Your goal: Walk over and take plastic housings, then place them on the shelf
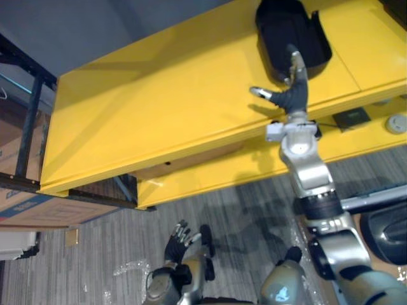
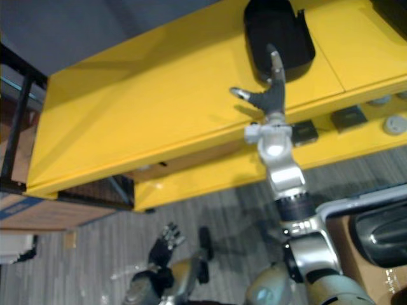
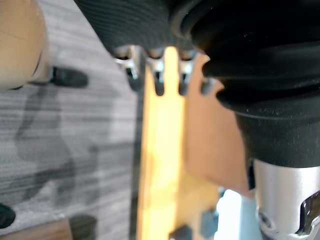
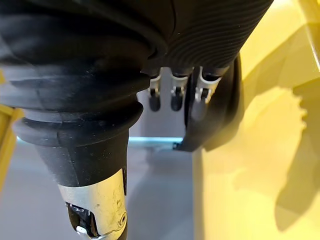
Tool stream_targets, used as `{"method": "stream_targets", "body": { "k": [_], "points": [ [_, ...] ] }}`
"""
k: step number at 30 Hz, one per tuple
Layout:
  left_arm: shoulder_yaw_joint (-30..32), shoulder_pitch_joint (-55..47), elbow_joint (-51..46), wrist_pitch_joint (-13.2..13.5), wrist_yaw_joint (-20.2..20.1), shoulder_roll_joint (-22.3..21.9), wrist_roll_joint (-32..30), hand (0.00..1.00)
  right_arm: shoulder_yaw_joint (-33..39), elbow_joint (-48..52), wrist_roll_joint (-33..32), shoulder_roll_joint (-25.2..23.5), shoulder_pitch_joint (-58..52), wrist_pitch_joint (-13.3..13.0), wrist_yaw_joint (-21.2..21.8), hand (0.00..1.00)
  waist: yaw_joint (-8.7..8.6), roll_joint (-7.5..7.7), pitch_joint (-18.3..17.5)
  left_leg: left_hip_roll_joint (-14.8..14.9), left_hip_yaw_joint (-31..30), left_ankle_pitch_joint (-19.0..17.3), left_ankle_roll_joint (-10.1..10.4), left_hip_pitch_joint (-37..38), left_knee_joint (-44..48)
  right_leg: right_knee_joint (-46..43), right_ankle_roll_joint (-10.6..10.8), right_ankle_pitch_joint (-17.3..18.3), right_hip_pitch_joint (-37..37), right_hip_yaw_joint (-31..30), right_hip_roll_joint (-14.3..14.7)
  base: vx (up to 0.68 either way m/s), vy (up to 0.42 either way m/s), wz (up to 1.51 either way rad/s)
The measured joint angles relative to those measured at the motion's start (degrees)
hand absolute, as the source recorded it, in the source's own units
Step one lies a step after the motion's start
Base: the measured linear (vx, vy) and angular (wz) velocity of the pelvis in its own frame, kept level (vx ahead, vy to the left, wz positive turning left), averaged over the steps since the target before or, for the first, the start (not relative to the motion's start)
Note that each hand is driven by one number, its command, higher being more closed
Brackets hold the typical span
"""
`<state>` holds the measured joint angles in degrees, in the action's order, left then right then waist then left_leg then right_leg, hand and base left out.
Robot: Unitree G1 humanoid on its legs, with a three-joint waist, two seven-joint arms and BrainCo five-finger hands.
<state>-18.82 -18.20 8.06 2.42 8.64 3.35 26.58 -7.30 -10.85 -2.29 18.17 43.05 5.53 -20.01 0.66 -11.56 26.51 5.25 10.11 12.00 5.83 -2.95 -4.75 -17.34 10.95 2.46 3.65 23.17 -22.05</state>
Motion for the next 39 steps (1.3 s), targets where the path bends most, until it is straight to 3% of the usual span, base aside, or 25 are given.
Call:
{"method": "stream_targets", "body": {
  "k": [6,7,11,16,20,25,31,39],
  "points": [
    [0.0,0.0,0.0,-0.1,0.0,0.0,0.0,0.0,0.1,-0.1,0.9,0.2,0.0,-1.0,3.2,0.0,-0.03,0.0,0.0,0.0,0.0,0.0,0.0,0.0,0.0,0.1,0.1,-0.1,0.0,0.0,0.0,0.0,0.0,0.0],
    [0.0,0.0,0.0,-0.1,0.0,0.0,0.0,0.0,0.1,-0.5,0.8,0.4,0.1,-3.0,7.0,0.0,-0.04,0.0,0.0,0.0,0.0,0.0,0.0,0.0,0.0,0.1,0.2,-0.1,0.0,0.0,0.0,0.0,0.0,0.0],
    [0.0,0.0,0.0,-0.1,-0.1,0.0,0.0,0.0,-2.6,-0.7,0.9,1.1,0.6,-7.5,14.2,0.0,-0.05,0.01,0.0,0.0,0.0,0.1,0.1,0.1,0.0,0.1,0.3,-0.2,-0.1,0.0,0.0,0.0,0.0,0.0],
    [0.0,0.0,0.1,-0.1,-0.2,0.1,0.0,0.0,-7.0,1.6,0.9,1.3,1.0,-9.0,17.9,0.0,0.02,0.03,0.0,0.0,0.0,0.1,0.1,0.3,0.0,0.2,0.2,-0.2,-0.4,0.0,0.0,0.0,0.0,0.0],
    [-0.1,0.0,0.1,-0.3,-0.2,0.1,0.0,0.0,-9.4,3.0,1.5,0.7,1.4,-6.6,16.3,0.0,0.13,0.03,0.0,0.0,0.0,0.1,0.1,-0.2,0.0,0.2,0.0,-0.1,0.1,0.0,0.0,0.0,0.0,0.0],
    [-2.7,0.3,0.3,-1.2,-0.1,0.6,0.1,0.0,-9.4,-1.9,3.3,-0.3,5.2,-1.8,9.9,0.0,0.57,0.03,0.0,0.1,-0.1,0.1,0.1,-1.3,0.0,-0.1,0.0,-0.1,1.2,0.0,0.0,0.0,0.0,0.0],
    [-5.2,2.2,4.2,-1.5,0.1,0.6,0.1,0.0,-7.1,-6.4,3.4,0.3,9.7,2.0,4.5,0.0,3.04,0.01,0.0,0.0,-0.3,0.4,0.2,-2.6,0.0,-1.9,-0.1,0.1,2.8,0.1,-0.3,0.01,-0.035,0.05],
    [-6.2,3.5,4.3,-1.6,0.1,0.7,0.1,0.0,-6.1,-8.7,3.1,0.7,12.5,6.5,-0.3,0.0,3.87,0.01,0.0,-0.3,-1.4,0.6,0.3,-3.5,0.0,-3.9,-0.2,1.6,3.8,0.4,-1.0,-0.01,-0.038,0.06]
  ]
}}
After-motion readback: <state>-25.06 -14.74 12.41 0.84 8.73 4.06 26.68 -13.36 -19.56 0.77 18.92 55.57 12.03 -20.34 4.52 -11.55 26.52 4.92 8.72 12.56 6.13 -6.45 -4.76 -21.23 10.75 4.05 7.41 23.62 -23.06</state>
